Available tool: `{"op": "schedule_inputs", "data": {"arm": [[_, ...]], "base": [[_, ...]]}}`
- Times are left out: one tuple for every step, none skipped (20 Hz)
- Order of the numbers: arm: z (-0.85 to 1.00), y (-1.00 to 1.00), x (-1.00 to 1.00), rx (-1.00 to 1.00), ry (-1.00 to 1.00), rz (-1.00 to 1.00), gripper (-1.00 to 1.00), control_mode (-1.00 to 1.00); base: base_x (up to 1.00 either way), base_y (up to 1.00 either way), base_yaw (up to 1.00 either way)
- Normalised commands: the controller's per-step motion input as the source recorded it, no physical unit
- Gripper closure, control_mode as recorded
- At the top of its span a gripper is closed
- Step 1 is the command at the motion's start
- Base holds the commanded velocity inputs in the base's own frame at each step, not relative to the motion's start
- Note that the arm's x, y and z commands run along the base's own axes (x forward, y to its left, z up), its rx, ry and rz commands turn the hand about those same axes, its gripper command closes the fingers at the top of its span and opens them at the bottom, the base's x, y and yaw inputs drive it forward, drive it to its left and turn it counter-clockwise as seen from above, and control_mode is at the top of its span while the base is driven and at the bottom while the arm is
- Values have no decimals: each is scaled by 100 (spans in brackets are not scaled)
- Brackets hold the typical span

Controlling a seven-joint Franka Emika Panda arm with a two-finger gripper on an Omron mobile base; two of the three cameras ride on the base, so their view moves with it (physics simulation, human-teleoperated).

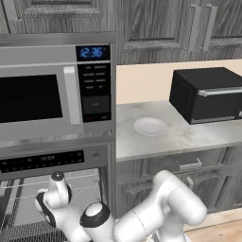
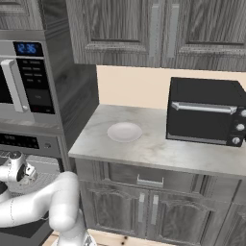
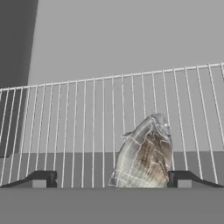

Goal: Take the fish from the oven and place it on the plate on the counter.

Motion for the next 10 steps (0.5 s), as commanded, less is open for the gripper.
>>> {"op": "schedule_inputs", "data": {"arm": [[-35, -11, -36, 0, -8, 0, -100, -100], [-36, -16, -44, 0, -7, -1, -100, -100], [-36, -24, -50, 0, -5, -5, -100, -100], [-26, -17, -41, 0, -5, -7, -100, -100], [-14, -8, -29, 0, -6, -8, -100, -100], [-4, 0, -11, 0, -3, -9, -100, -100], [0, 0, 0, 0, 0, -10, -100, -100], [0, 0, 0, 0, 0, -12, -100, -100], [0, 0, 0, 0, 0, -13, -100, -100], [0, 0, 4, 0, 0, -14, -100, -100]], "base": [[0, 0, 0], [0, 0, 0], [0, 0, 0], [0, 0, 0], [0, 0, 0], [0, 0, 0], [0, 0, 0], [0, 0, 0], [0, 0, 0], [0, 0, 0]]}}
